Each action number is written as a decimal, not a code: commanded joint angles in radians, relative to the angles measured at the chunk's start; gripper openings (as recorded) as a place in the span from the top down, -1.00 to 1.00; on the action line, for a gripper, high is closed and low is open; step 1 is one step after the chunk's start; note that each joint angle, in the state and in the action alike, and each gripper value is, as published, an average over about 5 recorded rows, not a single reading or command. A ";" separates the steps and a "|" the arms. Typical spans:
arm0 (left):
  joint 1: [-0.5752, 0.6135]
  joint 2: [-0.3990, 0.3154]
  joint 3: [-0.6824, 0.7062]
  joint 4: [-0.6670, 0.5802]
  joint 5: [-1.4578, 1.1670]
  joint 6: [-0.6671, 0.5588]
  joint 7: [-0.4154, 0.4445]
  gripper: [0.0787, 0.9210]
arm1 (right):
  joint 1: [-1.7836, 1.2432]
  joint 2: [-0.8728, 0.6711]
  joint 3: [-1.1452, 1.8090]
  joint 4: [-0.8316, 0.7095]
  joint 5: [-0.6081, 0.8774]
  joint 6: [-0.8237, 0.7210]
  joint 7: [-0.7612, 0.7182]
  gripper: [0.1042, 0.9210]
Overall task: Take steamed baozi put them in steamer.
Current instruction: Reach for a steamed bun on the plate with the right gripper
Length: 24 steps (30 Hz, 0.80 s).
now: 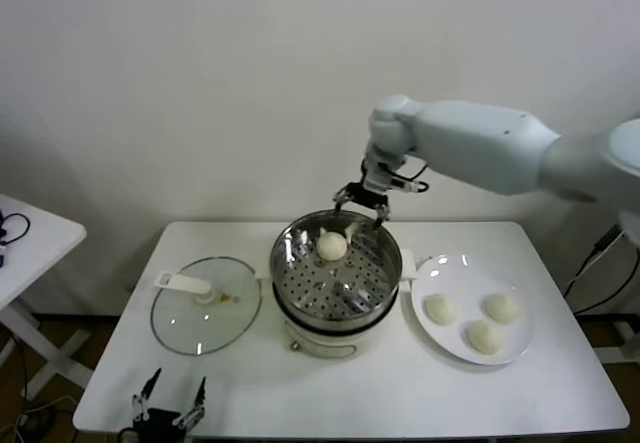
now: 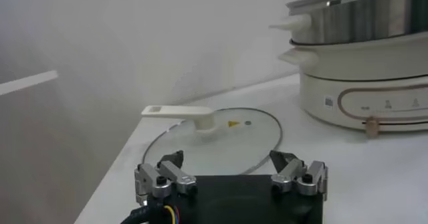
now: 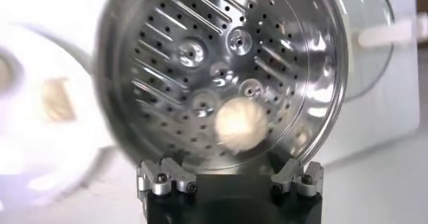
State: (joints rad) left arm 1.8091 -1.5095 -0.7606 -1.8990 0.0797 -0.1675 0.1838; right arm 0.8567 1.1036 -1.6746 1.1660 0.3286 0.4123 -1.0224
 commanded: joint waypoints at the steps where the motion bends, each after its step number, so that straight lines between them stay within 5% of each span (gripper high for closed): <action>1: -0.001 -0.001 0.002 0.002 0.002 0.001 0.001 -0.77 | 0.196 -0.267 -0.293 0.195 0.335 -0.353 -0.024 -0.76; 11: -0.007 0.004 0.002 0.015 -0.002 -0.001 0.001 -0.77 | -0.016 -0.427 -0.198 0.255 0.250 -0.623 0.075 -0.76; 24: -0.008 0.009 -0.010 0.027 -0.001 0.000 0.001 -0.77 | -0.373 -0.391 0.074 0.154 0.121 -0.723 0.146 -0.76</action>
State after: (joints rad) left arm 1.8000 -1.5018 -0.7663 -1.8744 0.0784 -0.1675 0.1847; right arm 0.7111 0.7481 -1.7509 1.3524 0.4942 -0.1840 -0.9189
